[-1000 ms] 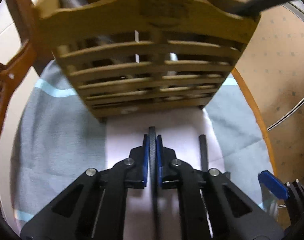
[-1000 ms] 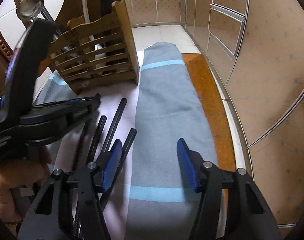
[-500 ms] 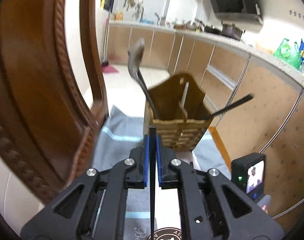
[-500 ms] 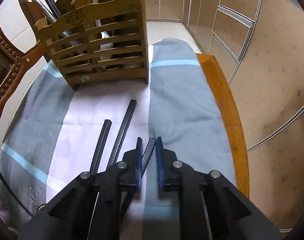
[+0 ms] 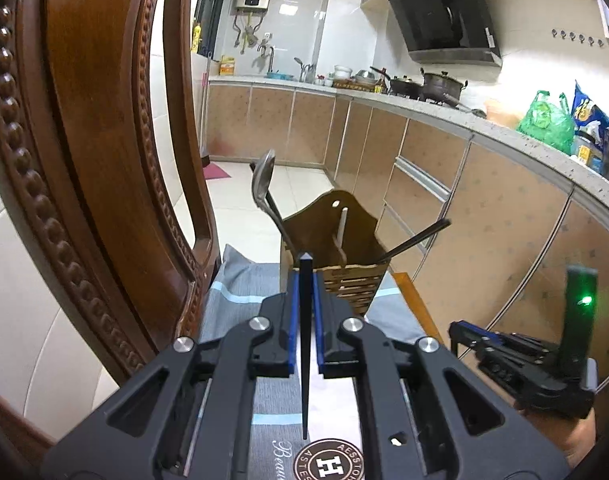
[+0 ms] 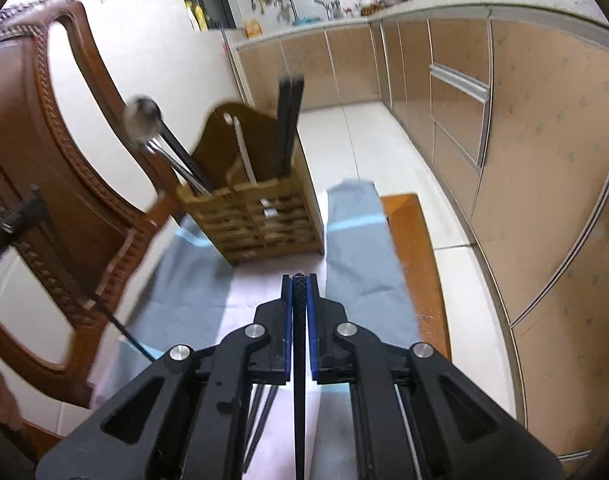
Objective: Organize utensils
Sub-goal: 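Lift the held chopsticks with both tools and carry them over the holder, then lower the right tool's chopstick into the holder and open it while the left tool holds its chopstick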
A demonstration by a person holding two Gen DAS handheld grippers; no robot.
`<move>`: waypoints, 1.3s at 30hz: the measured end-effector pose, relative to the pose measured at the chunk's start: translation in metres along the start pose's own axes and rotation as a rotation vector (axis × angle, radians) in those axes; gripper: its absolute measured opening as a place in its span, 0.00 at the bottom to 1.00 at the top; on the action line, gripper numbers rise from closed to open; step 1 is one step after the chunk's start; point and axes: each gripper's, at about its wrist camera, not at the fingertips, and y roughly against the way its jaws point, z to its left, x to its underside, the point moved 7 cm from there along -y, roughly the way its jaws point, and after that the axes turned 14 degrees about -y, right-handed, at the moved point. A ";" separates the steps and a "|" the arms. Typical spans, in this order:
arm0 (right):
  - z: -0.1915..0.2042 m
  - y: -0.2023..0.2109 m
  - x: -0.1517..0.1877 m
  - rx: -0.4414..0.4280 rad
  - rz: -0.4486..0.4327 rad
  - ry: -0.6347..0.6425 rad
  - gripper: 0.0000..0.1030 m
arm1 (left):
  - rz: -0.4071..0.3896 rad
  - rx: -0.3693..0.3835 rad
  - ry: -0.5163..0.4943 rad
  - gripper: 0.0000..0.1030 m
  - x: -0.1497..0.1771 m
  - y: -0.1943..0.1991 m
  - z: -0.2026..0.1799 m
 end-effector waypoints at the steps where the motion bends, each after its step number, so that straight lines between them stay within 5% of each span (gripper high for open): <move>1: 0.000 0.008 -0.003 -0.008 -0.013 -0.001 0.07 | -0.004 0.001 0.000 0.06 -0.001 0.003 -0.002; 18: 0.029 0.124 -0.025 -0.087 -0.219 0.036 0.07 | -0.048 0.028 -0.046 0.06 -0.022 0.048 -0.034; 33: 0.034 0.132 -0.024 -0.080 -0.232 0.047 0.07 | -0.025 0.033 -0.049 0.06 -0.019 0.047 -0.031; 39: 0.054 0.137 -0.048 -0.102 -0.254 0.070 0.07 | -0.032 0.027 -0.019 0.06 -0.021 0.045 -0.016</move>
